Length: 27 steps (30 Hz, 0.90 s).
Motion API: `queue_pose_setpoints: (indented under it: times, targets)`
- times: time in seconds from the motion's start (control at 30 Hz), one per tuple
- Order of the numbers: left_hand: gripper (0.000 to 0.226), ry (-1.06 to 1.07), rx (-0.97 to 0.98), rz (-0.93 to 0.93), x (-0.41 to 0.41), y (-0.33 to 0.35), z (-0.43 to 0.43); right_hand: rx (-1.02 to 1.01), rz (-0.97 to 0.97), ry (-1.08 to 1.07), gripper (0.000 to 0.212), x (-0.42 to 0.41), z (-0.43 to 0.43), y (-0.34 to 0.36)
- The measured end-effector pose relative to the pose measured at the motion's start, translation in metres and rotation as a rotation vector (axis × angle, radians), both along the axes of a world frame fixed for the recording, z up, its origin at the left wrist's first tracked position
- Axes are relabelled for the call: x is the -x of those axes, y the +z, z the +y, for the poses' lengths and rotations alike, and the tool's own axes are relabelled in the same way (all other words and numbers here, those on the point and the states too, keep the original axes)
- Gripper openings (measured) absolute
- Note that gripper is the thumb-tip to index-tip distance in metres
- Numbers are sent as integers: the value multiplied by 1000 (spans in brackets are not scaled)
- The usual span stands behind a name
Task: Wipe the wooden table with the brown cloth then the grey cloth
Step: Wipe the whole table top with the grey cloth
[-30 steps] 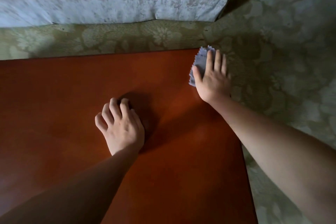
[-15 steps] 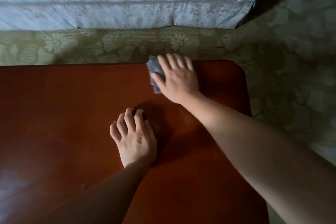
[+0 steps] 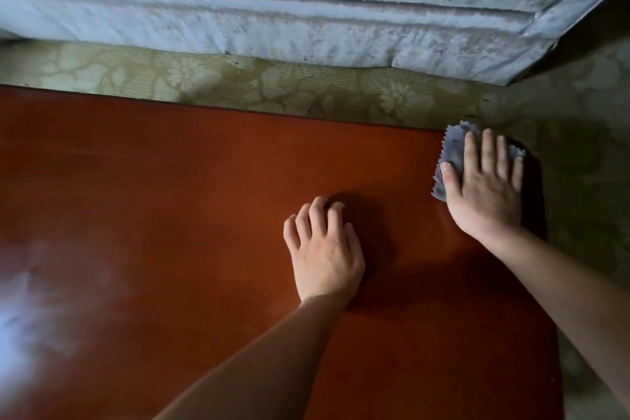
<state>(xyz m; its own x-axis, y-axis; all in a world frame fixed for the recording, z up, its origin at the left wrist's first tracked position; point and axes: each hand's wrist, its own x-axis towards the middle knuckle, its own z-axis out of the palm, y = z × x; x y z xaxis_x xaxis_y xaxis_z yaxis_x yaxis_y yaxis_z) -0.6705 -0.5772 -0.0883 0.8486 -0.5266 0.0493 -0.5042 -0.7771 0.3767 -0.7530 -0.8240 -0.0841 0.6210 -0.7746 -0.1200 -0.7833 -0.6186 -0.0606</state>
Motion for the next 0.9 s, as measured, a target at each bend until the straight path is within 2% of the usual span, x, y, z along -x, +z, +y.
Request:
queue_pose_setpoints:
  times: [0.1,0.13,0.3,0.4,0.5,0.63,0.9]
  targets:
    - [28,3,261,131,-14,7,21,6,-6,58,84,-42,34,1]
    - [27,2,273,118,-22,8,36,11,-10,91,83,-60,47,2]
    - [33,175,6,-93,-81,1,149,1,-3,231,79,-161,120,2]
    - [41,276,-131,-68,-108,-4,201,-11,-1,329,76,-212,176,1]
    - [43,261,-180,-69,-111,-10,214,-16,-7,428,75,-230,218,-1]
    - [42,251,-181,-53,-112,-11,213,-19,-10,484,74,-189,220,-1]
    - [39,236,-138,-29,-114,-11,214,7,77,218,74,30,189,11]
